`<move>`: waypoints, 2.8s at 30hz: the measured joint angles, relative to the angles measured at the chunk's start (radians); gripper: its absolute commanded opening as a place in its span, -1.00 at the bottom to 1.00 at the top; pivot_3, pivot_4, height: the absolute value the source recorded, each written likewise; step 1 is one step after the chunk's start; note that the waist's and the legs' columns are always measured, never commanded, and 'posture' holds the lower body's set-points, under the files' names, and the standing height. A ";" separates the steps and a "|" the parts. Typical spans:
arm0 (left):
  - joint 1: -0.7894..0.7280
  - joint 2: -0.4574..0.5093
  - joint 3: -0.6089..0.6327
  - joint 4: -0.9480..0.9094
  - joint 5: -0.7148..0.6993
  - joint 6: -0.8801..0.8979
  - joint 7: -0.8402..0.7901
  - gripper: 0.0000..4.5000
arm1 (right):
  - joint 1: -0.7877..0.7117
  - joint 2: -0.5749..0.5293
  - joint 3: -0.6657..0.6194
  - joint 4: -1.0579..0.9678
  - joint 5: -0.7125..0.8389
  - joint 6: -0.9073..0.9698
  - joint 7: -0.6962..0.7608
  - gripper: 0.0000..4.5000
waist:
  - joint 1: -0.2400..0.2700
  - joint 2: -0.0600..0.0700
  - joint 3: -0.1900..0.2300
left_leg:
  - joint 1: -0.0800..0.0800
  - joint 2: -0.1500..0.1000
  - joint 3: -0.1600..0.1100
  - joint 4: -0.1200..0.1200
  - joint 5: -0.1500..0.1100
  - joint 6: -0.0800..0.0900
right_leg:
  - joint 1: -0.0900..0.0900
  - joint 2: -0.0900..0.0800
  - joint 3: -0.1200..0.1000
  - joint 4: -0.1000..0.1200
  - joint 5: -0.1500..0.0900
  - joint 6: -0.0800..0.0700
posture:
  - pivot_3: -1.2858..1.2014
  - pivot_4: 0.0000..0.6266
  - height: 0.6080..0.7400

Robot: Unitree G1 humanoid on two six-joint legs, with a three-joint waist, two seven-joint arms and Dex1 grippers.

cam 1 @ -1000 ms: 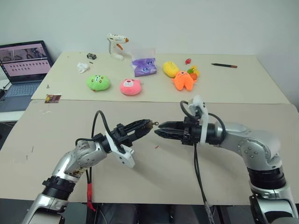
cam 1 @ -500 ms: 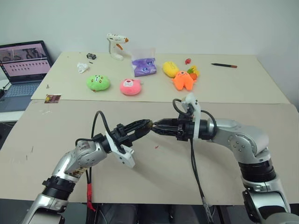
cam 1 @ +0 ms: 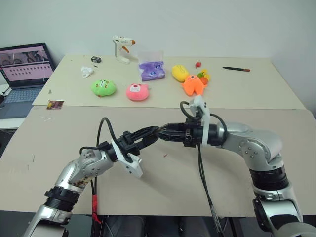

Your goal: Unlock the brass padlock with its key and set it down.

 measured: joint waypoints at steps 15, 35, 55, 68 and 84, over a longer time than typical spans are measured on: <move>0.006 -0.003 0.000 -0.010 0.000 0.002 0.000 -0.65 | 0.005 0.023 0.009 -0.010 -0.021 0.002 -0.019 -0.93 | -0.005 0.000 0.000 | 0.000 0.000 0.000 0.000 0.000 0.000 | 0.000 0.000 0.000 0.000 0.000 0.000 | 0.03 -0.52 0.99; 0.019 0.002 0.000 -0.022 -0.066 0.026 -0.044 -0.65 | 0.002 0.021 0.010 -0.009 -0.023 0.002 -0.021 -0.93 | -0.008 0.000 0.000 | 0.000 0.000 0.000 0.000 0.000 0.000 | 0.000 0.000 0.000 0.000 0.000 0.000 | 0.03 -0.52 0.99; 0.117 -0.029 0.007 -0.157 -0.110 0.181 -0.097 0.96 | 0.001 0.026 0.009 0.021 -0.030 0.002 -0.004 -0.93 | -0.017 0.000 0.000 | 0.000 0.000 0.000 0.000 0.000 0.000 | 0.000 0.000 0.001 0.001 0.000 0.000 | 0.03 -0.52 0.99; 0.241 -0.020 0.134 -0.137 -0.642 0.602 -0.279 0.96 | 0.003 -0.061 -0.004 0.031 -0.039 -0.002 0.070 -0.93 | -0.018 0.000 0.000 | 0.000 0.000 0.000 0.001 -0.001 0.001 | 0.000 0.000 0.000 0.001 0.000 0.000 | 0.03 -0.52 0.99; 0.249 -0.098 0.061 -0.396 -1.088 1.068 -0.512 -0.99 | 0.048 -0.115 -0.085 -0.055 0.104 0.054 0.124 -0.93 | -0.017 0.000 0.000 | 0.001 0.000 0.000 0.001 -0.001 0.002 | 0.001 0.000 0.001 0.000 0.000 0.000 | 0.03 -0.52 0.99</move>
